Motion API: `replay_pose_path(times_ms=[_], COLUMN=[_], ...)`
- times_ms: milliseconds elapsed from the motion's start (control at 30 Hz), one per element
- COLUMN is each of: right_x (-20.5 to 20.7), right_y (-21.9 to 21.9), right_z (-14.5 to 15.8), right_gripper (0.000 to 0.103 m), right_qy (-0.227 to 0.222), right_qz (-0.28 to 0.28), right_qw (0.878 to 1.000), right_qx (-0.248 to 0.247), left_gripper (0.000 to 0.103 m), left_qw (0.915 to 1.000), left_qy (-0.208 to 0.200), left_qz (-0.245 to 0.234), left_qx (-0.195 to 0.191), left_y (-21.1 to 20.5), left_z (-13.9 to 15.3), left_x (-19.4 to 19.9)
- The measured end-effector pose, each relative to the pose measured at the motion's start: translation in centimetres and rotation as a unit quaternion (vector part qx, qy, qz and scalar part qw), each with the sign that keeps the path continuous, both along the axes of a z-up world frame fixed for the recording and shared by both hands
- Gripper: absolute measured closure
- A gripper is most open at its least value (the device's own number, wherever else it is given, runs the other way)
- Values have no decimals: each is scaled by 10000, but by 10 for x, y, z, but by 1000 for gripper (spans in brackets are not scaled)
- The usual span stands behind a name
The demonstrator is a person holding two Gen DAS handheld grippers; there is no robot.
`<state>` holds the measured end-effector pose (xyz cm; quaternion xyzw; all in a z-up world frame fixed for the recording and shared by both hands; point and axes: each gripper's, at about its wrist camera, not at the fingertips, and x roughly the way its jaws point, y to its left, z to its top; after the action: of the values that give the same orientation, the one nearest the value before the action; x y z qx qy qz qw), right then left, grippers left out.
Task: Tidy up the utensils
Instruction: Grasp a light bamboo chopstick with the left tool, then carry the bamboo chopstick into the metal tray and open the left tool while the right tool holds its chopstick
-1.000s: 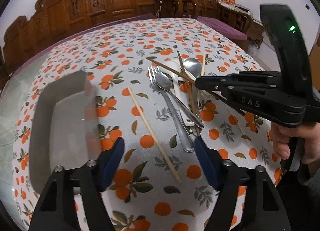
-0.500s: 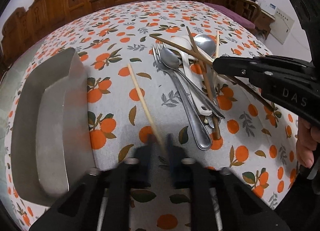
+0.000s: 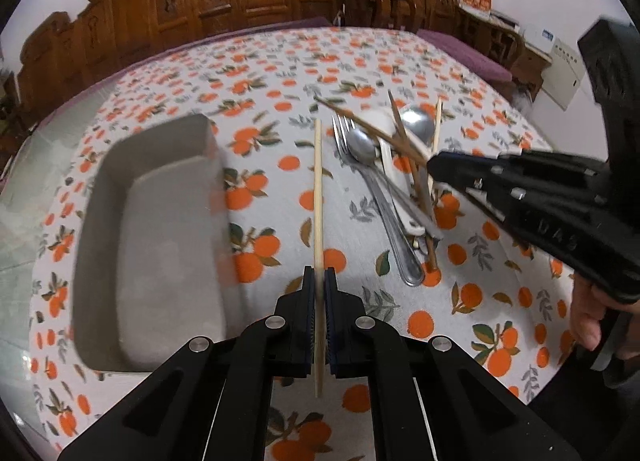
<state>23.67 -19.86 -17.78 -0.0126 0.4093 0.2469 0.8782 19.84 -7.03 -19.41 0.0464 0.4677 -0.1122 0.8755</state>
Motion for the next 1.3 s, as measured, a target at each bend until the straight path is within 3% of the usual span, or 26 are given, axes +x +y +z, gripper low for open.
replay_pose_path(times_ms=[533, 967, 1300], right_x=[-15, -20, -21], right_y=[25, 43, 56], right_z=[25, 19, 16], right_gripper=[97, 97, 97], right_qy=[-249, -233, -190], right_qz=[232, 285, 293], right_qw=[9994, 9993, 9993], right_qx=[35, -68, -131], left_gripper=[99, 99, 99], left_qw=[9982, 9989, 9982], left_qy=[-513, -152, 143], left_qz=[149, 400, 499], left_qx=[-278, -210, -289], left_y=[45, 102, 118], left_z=[54, 24, -3], left_x=[-3, 24, 30])
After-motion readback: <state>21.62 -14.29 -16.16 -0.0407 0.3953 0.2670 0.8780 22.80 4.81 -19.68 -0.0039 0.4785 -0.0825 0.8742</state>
